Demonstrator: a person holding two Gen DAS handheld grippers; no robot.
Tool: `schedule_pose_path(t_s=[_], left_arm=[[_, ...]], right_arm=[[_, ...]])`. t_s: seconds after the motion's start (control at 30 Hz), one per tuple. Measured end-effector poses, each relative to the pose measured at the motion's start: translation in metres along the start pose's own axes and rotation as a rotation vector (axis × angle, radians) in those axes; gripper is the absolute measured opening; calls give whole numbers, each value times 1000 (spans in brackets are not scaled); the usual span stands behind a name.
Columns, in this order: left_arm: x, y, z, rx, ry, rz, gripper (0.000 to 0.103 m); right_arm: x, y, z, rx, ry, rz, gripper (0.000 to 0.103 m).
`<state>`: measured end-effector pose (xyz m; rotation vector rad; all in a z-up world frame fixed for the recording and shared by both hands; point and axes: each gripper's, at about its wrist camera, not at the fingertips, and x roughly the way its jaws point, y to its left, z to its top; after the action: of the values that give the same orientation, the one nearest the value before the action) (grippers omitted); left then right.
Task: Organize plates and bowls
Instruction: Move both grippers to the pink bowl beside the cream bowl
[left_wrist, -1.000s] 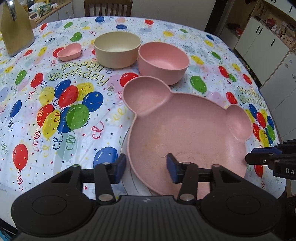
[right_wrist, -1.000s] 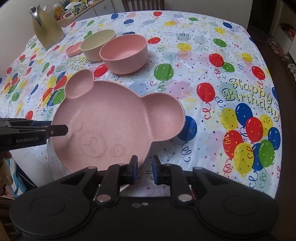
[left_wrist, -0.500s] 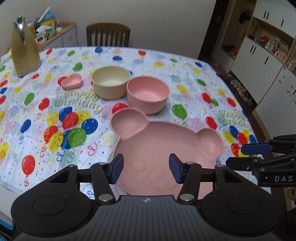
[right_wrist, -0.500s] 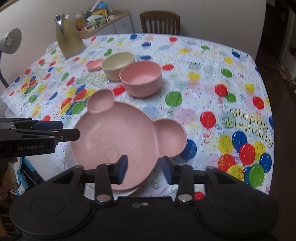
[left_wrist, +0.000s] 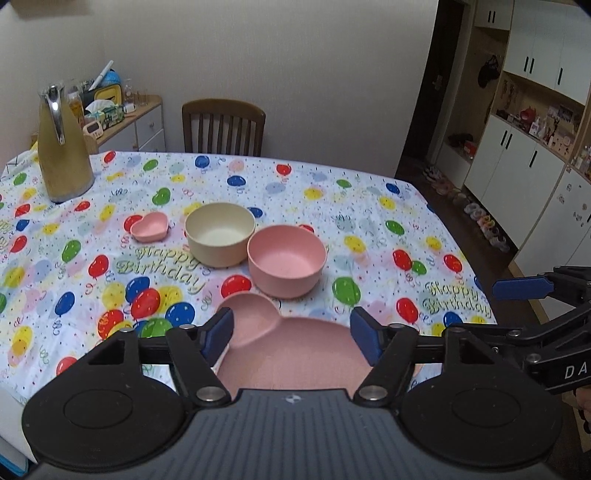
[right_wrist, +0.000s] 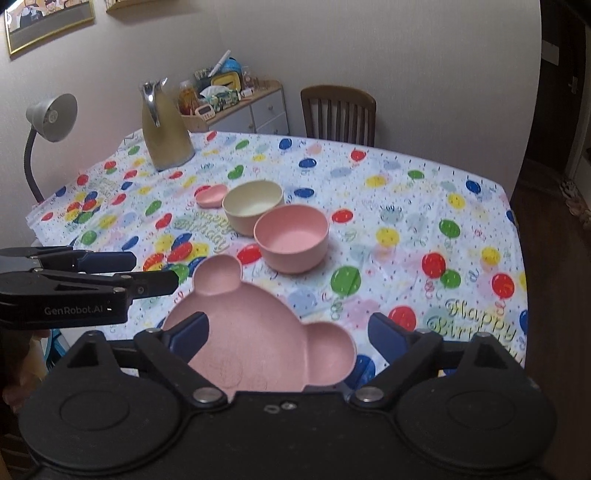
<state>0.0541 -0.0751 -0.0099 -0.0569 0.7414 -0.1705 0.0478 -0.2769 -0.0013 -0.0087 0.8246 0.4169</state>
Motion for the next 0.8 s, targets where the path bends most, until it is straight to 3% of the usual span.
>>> schedule_pose_path(t_s=[0.1,0.43,0.6,0.8], left_arm=[[8,4,12,-11,-9,7,80],[87,43,58,-107,96,3,80],[130,59,69,-126,150,9,80],[173,68,73,-157,214,-18,80]], right_arm=[[3,-1,10,-3,-22,-7,102],[54,-16,56,98,-19,-69,102],[92,-26,72,153,28,-106,102],[138,-46,83,270,96,-139,93]])
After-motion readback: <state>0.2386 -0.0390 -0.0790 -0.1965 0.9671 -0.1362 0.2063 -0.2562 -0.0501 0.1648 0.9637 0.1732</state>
